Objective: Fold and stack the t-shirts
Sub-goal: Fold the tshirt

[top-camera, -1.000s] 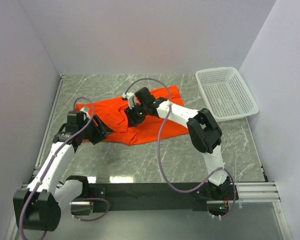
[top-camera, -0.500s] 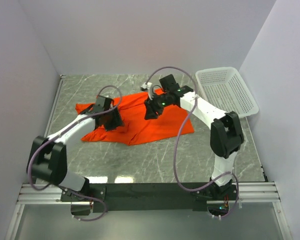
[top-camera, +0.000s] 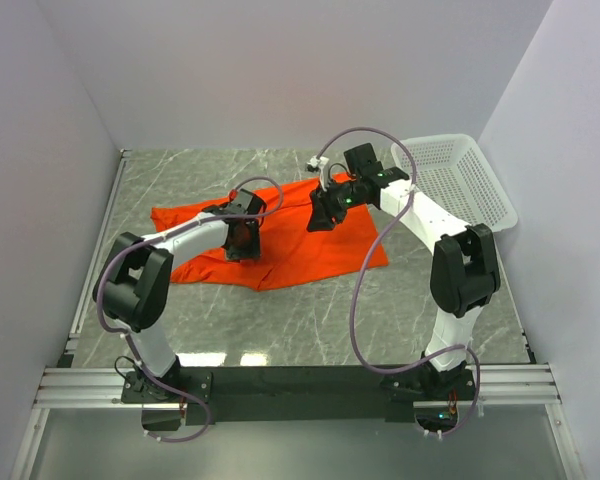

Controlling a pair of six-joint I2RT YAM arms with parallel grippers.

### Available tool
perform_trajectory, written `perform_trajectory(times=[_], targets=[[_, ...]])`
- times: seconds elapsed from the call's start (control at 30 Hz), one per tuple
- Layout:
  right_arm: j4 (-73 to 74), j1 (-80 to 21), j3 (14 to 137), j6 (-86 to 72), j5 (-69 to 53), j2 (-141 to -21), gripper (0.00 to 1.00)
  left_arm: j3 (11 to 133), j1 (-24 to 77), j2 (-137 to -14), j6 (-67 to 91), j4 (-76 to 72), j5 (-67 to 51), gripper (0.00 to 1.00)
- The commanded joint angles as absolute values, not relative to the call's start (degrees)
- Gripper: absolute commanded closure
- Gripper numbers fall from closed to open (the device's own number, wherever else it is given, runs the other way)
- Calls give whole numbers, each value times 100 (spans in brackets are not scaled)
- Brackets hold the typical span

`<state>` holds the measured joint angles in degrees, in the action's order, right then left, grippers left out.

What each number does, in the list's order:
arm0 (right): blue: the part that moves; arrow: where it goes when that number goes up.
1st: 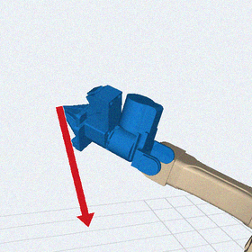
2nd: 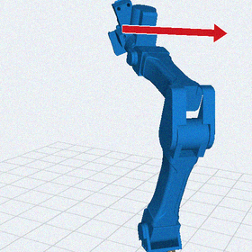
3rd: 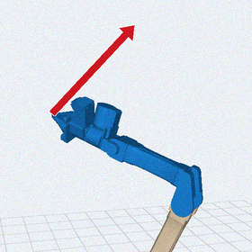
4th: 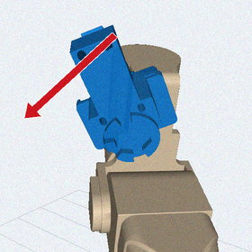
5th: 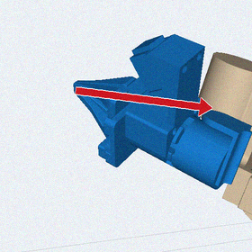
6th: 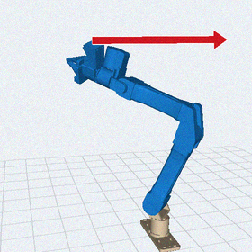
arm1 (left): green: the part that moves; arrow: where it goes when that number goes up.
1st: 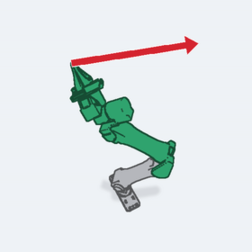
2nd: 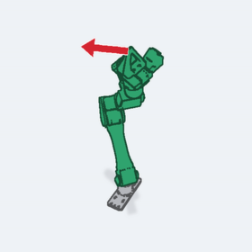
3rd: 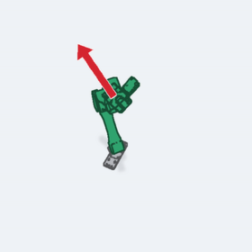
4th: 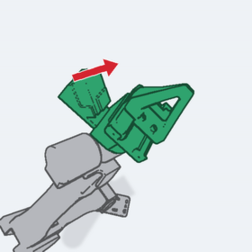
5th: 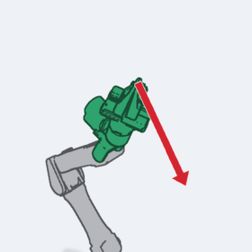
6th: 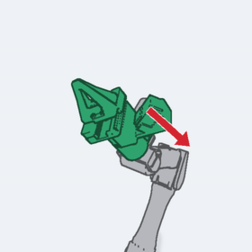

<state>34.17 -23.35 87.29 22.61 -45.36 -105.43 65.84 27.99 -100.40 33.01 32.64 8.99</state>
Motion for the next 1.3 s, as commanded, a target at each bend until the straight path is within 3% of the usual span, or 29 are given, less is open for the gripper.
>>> perform_trajectory(times=[0.0, 0.63, 0.97, 1.27], targets=[[3375, -2303, 8701, 2206, -4729, -10406, 51, 6899, 2856, -10098, 3120, 3454, 1327, 51], [3419, -2136, 8719, 2171, -4860, -10512, 51, 6943, 2971, -10371, 2892, 3384, 1345, 55], [3516, -2057, 8754, 2206, -4887, -10538, 51, 7014, 2971, -10204, 2892, 3454, 1336, 79], [4225, -2030, 8763, 3318, -4255, -10389, 51, 6926, 2971, -9598, 2865, 3533, 977, 91]])
